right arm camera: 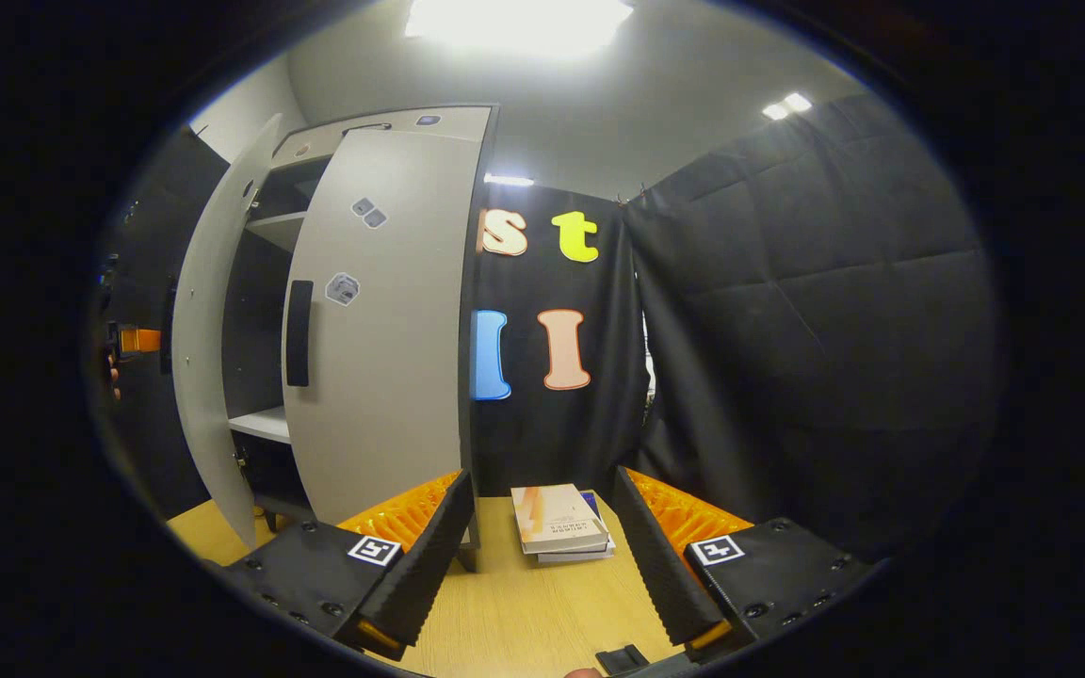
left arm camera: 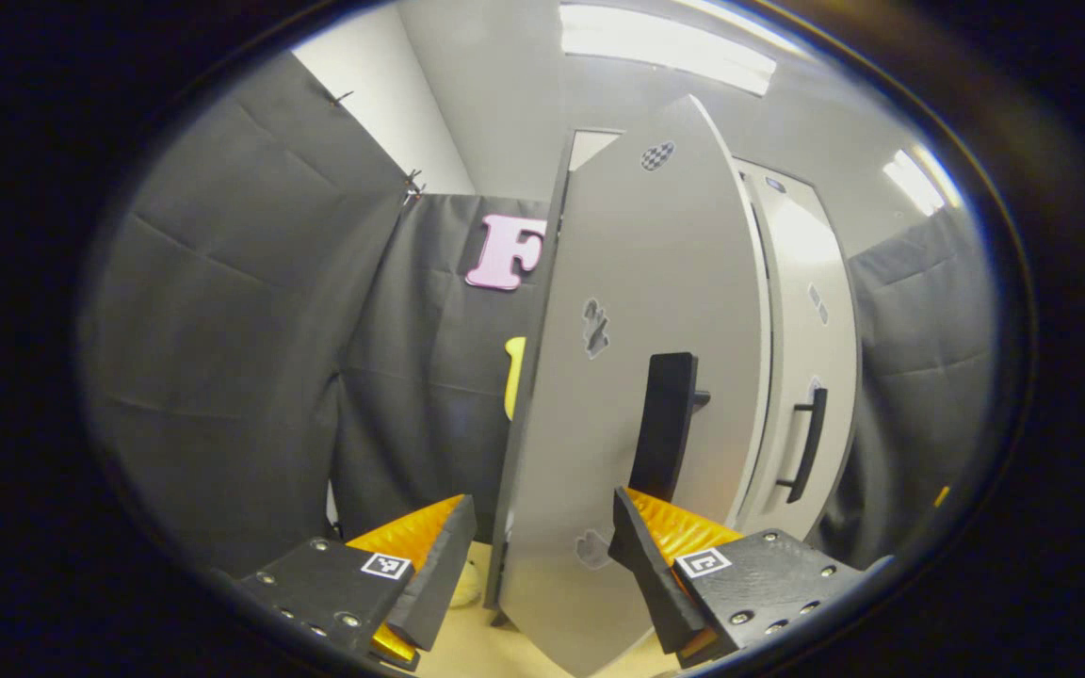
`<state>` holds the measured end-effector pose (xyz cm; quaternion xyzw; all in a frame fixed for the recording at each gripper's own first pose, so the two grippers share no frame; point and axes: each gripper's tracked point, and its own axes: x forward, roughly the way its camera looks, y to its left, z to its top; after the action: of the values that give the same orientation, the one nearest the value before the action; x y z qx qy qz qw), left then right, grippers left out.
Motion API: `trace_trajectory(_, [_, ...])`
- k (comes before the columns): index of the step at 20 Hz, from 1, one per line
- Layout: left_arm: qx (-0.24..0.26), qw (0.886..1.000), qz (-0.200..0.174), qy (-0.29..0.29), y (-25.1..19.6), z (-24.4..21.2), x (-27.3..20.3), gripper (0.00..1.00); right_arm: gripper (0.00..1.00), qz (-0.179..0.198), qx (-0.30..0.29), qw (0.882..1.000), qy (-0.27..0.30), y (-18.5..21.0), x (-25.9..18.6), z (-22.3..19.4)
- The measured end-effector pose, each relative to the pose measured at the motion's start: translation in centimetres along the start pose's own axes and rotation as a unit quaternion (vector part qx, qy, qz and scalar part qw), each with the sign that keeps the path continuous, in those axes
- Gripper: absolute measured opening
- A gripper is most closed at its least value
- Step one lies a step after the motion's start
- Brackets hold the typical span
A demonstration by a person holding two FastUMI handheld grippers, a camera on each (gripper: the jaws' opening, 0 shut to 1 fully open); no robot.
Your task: Grasp the bottle in the cabinet with the left hand and place it on the coaster, then close the right door with the right hand and the left door with the left hand.
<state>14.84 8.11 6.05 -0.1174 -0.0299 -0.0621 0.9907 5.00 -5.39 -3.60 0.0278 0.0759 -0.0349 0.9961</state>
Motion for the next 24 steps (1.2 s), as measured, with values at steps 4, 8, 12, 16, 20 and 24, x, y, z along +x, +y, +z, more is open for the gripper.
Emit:
trace_trajectory(4, [-0.021,0.999,-0.038,-0.014,-0.7,-0.1,0.5,0.85,0.95,-0.012,0.003,1.0,0.008,-1.3,-0.7,-0.6])
trace_trajectory(8, [-0.003,0.998,-0.052,-0.021,-0.8,0.0,0.4,0.87,0.95,-0.015,0.007,1.0,0.012,-2.0,-1.6,-0.8])
trace_trajectory(12, [0.039,0.998,-0.048,-0.032,-1.0,0.3,0.7,0.87,0.96,-0.007,0.01,1.0,0.014,-1.9,-2.1,-0.9])
trace_trajectory(16, [0.074,0.996,-0.026,-0.051,-0.3,1.3,-0.3,0.87,0.96,0.022,0.014,1.0,0.008,-1.0,-1.9,-0.5])
trace_trajectory(20, [0.103,0.993,-0.007,-0.05,1.1,1.5,-3.7,0.87,0.96,0.067,0.026,0.997,-0.011,0.5,-1.7,1.3])
trace_trajectory(24, [0.118,0.992,0.004,-0.043,2.4,1.4,-7.7,0.87,0.96,0.092,0.023,0.995,-0.031,1.6,-2.5,2.7])
